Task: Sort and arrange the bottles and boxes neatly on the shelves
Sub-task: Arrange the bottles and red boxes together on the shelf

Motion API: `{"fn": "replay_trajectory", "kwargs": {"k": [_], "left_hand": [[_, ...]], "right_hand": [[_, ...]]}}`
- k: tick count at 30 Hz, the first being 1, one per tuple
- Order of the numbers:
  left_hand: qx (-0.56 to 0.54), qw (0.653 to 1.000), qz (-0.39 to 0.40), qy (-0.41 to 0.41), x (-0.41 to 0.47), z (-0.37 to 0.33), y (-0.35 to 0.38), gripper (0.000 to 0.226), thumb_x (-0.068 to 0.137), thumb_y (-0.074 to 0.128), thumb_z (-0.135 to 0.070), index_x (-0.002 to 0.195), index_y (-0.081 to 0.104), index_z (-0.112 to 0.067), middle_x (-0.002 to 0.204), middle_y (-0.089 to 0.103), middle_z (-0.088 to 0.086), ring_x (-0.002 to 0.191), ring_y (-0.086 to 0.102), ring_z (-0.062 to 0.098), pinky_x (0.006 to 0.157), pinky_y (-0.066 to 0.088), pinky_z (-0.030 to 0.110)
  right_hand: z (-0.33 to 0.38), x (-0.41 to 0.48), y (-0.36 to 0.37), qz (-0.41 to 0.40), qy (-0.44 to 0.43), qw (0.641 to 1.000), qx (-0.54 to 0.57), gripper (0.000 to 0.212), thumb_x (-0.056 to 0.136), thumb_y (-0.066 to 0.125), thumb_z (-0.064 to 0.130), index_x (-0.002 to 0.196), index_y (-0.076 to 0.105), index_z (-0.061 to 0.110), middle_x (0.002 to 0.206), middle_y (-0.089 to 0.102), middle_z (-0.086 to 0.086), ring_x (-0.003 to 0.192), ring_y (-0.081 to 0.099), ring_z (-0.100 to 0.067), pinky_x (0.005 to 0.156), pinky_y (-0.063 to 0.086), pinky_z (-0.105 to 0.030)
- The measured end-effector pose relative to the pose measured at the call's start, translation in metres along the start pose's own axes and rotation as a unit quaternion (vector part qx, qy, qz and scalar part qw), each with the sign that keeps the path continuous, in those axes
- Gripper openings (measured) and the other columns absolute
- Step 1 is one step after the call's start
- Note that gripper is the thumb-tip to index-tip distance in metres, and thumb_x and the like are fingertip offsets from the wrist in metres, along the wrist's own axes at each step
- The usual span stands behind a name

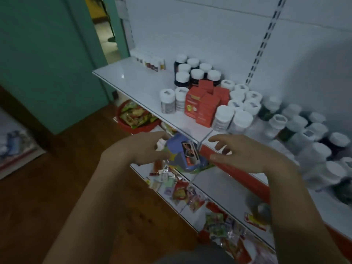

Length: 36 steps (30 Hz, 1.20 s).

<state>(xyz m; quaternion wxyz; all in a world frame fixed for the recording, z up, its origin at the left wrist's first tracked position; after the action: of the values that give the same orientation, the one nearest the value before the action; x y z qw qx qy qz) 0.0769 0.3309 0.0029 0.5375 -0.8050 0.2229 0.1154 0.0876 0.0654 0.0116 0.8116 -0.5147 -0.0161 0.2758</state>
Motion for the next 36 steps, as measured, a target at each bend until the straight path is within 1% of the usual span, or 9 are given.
{"fn": "replay_trajectory", "kwargs": {"k": [5,8,11,16,19,25,28,32,36], "left_hand": [[0.027,0.996,-0.081,0.002,0.034,0.062,-0.059,0.065,0.095,0.06,-0.054,0.151,0.037,-0.03,0.147,0.052,0.002,0.121,0.057,0.021,0.092,0.046,0.031],[0.046,0.996,-0.081,0.014,0.063,0.09,-0.087,0.061,0.095,0.061,-0.051,0.148,0.042,-0.027,0.145,0.053,0.003,0.125,0.054,0.022,0.094,0.044,0.029],[0.048,0.995,-0.081,0.015,0.101,0.118,-0.119,0.06,0.095,0.061,-0.051,0.147,0.041,-0.029,0.142,0.055,0.003,0.121,0.056,0.021,0.096,0.046,0.032],[0.047,0.994,-0.098,0.024,0.158,0.155,-0.164,0.06,0.094,0.061,-0.055,0.146,0.038,-0.036,0.137,0.054,0.004,0.111,0.058,0.02,0.095,0.051,0.036],[0.036,0.987,-0.152,0.048,0.191,0.176,-0.189,0.06,0.095,0.06,-0.052,0.147,0.032,-0.04,0.137,0.051,0.001,0.103,0.058,0.019,0.093,0.052,0.04],[0.063,0.987,-0.077,0.127,0.282,0.168,-0.221,0.061,0.096,0.058,-0.052,0.15,0.033,-0.037,0.137,0.049,0.002,0.12,0.052,0.02,0.1,0.048,0.043],[0.057,0.972,-0.078,0.212,0.325,0.145,-0.233,0.059,0.096,0.061,-0.046,0.149,0.037,-0.033,0.14,0.048,0.002,0.121,0.052,0.02,0.1,0.048,0.044],[-0.016,0.932,-0.103,0.346,0.366,0.095,-0.25,0.065,0.096,0.063,-0.036,0.152,0.029,-0.04,0.135,0.048,0.006,0.121,0.053,0.025,0.099,0.048,0.045],[-0.045,0.902,-0.073,0.422,0.4,0.052,-0.252,0.066,0.096,0.063,-0.032,0.155,0.032,-0.034,0.141,0.048,0.008,0.13,0.047,0.029,0.107,0.042,0.049]], "right_hand": [[0.024,0.07,-0.013,-0.058,-0.012,0.998,0.006,0.054,0.092,0.064,0.05,0.142,0.052,0.032,0.123,0.064,0.009,0.098,0.064,-0.004,0.089,0.053,-0.029],[0.032,0.108,-0.028,-0.103,-0.022,0.994,0.03,0.049,0.091,0.07,0.042,0.137,0.058,0.029,0.12,0.068,0.007,0.101,0.065,-0.005,0.089,0.054,-0.025],[0.043,0.147,-0.05,-0.15,-0.039,0.987,0.033,0.044,0.089,0.069,0.042,0.131,0.061,0.033,0.111,0.07,0.015,0.098,0.065,0.004,0.081,0.049,-0.008],[0.064,0.214,-0.088,-0.178,-0.008,0.984,0.019,0.038,0.086,0.067,0.048,0.123,0.059,0.045,0.097,0.068,0.027,0.087,0.063,0.008,0.07,0.044,-0.009],[0.071,0.257,-0.104,-0.209,0.009,0.978,0.02,0.032,0.09,0.069,0.039,0.121,0.062,0.039,0.098,0.066,0.021,0.081,0.063,0.006,0.069,0.044,-0.007],[0.059,0.296,-0.116,-0.332,0.124,0.933,0.06,0.02,0.091,0.069,0.034,0.111,0.068,0.031,0.094,0.069,0.017,0.086,0.062,0.004,0.069,0.039,-0.002],[0.054,0.309,-0.117,-0.373,0.197,0.905,0.047,0.025,0.091,0.069,0.037,0.115,0.067,0.03,0.099,0.069,0.013,0.089,0.063,-0.006,0.075,0.045,-0.016],[0.057,0.335,-0.11,-0.331,0.331,0.883,-0.014,0.042,0.087,0.067,0.047,0.126,0.061,0.031,0.116,0.064,0.002,0.113,0.057,-0.026,0.096,0.047,-0.046],[0.063,0.356,-0.104,-0.289,0.438,0.848,-0.074,0.046,0.08,0.07,0.055,0.12,0.063,0.035,0.104,0.054,0.0,0.113,0.049,-0.034,0.09,0.035,-0.048]]}}
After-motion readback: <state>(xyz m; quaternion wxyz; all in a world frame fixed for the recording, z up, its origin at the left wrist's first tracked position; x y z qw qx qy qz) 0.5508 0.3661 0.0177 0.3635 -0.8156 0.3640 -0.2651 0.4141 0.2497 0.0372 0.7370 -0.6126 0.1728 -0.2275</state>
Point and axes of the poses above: each hand's wrist, its own x-axis towards the middle knuckle, its own y-axis out of the palm, z = x × y, the point moved 4 cm from there along x, towards the middle knuckle
